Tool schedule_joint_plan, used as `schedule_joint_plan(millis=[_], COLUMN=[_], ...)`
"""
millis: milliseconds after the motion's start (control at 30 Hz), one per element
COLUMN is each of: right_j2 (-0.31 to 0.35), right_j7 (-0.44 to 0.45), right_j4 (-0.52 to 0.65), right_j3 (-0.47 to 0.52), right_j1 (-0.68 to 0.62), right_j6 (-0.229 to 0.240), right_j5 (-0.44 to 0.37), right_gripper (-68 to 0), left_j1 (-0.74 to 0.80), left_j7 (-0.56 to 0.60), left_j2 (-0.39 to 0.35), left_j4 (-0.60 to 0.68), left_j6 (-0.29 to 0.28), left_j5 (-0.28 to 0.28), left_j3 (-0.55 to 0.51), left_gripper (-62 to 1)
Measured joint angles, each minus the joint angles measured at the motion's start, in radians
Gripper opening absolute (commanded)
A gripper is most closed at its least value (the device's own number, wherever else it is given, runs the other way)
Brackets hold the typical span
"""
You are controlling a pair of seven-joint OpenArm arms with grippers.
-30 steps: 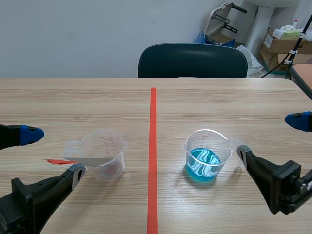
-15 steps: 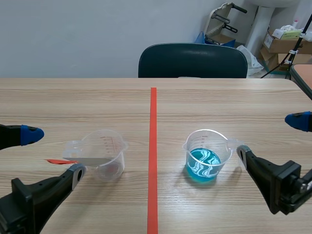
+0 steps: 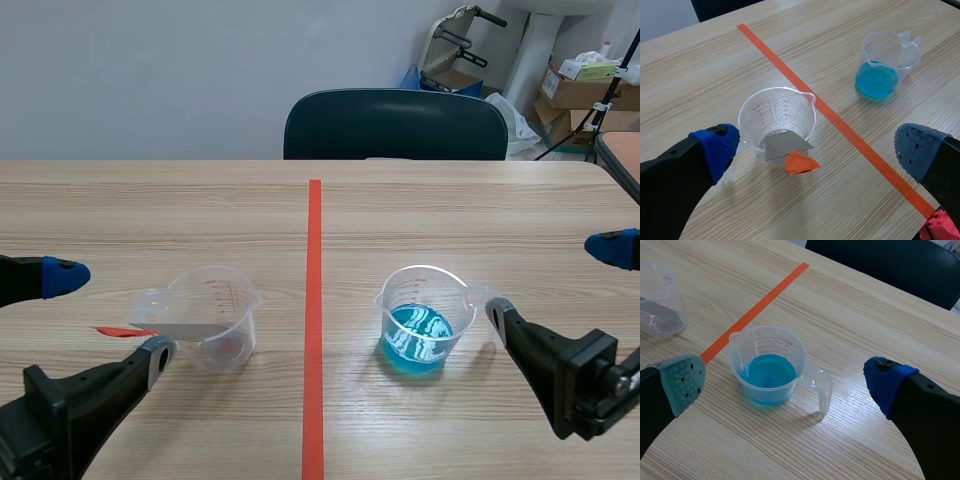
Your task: Do the redox reaction experiment
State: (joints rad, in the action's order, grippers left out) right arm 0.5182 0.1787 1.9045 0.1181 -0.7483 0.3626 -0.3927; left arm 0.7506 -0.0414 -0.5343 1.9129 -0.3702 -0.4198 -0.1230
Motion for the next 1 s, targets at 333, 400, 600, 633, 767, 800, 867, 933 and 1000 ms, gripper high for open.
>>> schedule_joint_plan(millis=[333, 400, 600, 633, 767, 800, 867, 933, 1000], right_j2=[0.000, 0.000, 0.000, 0.000, 0.000, 0.000, 0.000, 0.000, 0.000], right_j7=[0.000, 0.000, 0.000, 0.000, 0.000, -0.001, -0.005, -0.014, -0.015], right_j4=[0.000, 0.000, 0.000, 0.000, 0.000, 0.000, 0.000, 0.000, 0.000], right_j3=[0.000, 0.000, 0.000, 0.000, 0.000, 0.000, -0.004, -0.020, -0.045], right_j1=[0.000, 0.000, 0.000, 0.000, 0.000, 0.003, 0.014, 0.039, 0.068], right_j6=[0.000, 0.000, 0.000, 0.000, 0.003, 0.013, 0.023, 0.026, 0.026], right_j5=[0.012, 0.025, 0.038, 0.038, 0.038, 0.038, 0.065, 0.079, 0.092], right_gripper=[0.4, 0.4, 0.4, 0.4, 0.4, 0.4, 0.4, 0.4, 0.4], left_j1=[0.000, 0.000, 0.000, 0.000, 0.000, 0.000, 0.000, 0.004, 0.017], left_j7=[0.000, 0.000, 0.000, 0.000, 0.000, 0.000, 0.001, 0.022, 0.052], left_j2=[0.000, 0.000, 0.000, 0.000, 0.000, 0.000, -0.001, -0.003, -0.016], left_j4=[0.000, 0.000, 0.000, 0.000, 0.000, 0.000, 0.000, 0.000, 0.000], left_j6=[0.001, 0.001, 0.001, 0.001, 0.001, 0.002, 0.006, 0.021, 0.021], left_j5=[0.000, 0.000, 0.000, 0.000, 0.000, 0.000, 0.000, 0.002, 0.003], left_j3=[0.000, 0.000, 0.000, 0.000, 0.000, 0.000, 0.000, -0.004, -0.026], left_gripper=[1.4, 1.4, 1.4, 1.4, 1.4, 1.4, 1.4, 1.4, 1.4])
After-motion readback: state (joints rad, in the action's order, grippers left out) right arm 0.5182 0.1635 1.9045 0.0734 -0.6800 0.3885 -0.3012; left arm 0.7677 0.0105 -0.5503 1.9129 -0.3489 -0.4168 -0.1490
